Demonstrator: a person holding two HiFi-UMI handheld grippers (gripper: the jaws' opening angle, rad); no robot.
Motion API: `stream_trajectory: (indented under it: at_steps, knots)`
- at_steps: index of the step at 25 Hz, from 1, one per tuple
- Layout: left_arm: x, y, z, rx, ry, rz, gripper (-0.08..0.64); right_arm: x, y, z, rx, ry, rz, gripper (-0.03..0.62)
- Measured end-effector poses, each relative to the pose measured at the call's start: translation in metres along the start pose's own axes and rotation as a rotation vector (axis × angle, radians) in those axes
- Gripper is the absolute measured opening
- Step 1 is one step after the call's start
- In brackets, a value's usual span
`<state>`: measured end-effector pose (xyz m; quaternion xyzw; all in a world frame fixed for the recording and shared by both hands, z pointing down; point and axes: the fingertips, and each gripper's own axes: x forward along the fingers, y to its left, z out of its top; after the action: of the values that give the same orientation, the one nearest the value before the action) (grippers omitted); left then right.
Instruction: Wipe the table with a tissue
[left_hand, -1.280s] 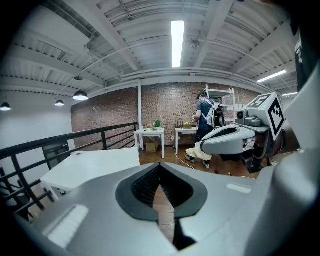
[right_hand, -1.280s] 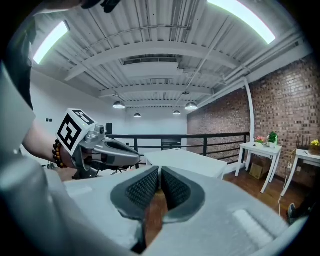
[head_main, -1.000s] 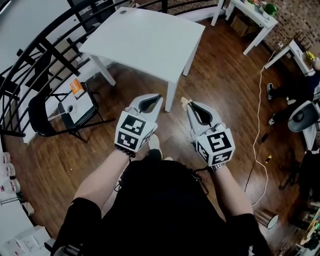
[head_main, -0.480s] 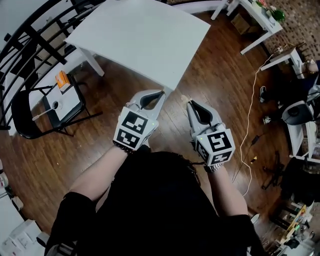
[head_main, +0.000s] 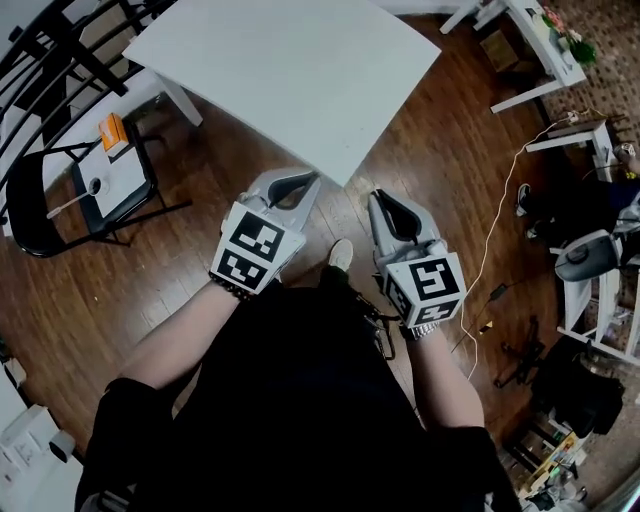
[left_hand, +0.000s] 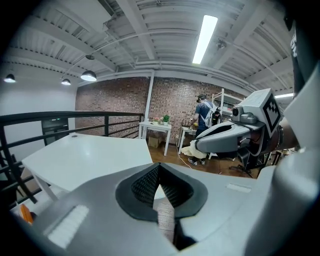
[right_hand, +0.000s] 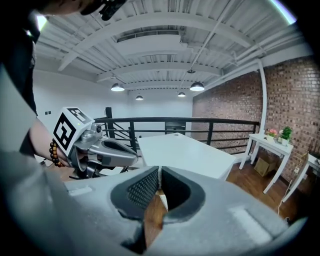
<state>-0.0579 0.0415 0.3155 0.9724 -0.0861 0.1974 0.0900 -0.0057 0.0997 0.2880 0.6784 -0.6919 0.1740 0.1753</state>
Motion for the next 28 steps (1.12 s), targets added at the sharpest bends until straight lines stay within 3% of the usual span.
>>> stream_trajectory:
  at_steps: [9,17,21,28]
  knots:
    - [0.051,0.006,0.005,-0.08,0.024,0.182,0.011,0.027,-0.058,-0.006,-0.088,0.015,0.19,0.008]
    - [0.072,0.005,-0.004,-0.165,0.049,0.349,0.011,0.053,-0.074,-0.021,-0.195,0.046,0.391,0.008]
    - [0.072,0.008,-0.014,-0.195,0.063,0.37,0.011,0.067,-0.067,-0.028,-0.251,0.068,0.436,0.008]
    - [0.078,0.021,-0.024,-0.189,0.075,0.315,0.011,0.087,-0.063,-0.04,-0.311,0.136,0.408,0.008]
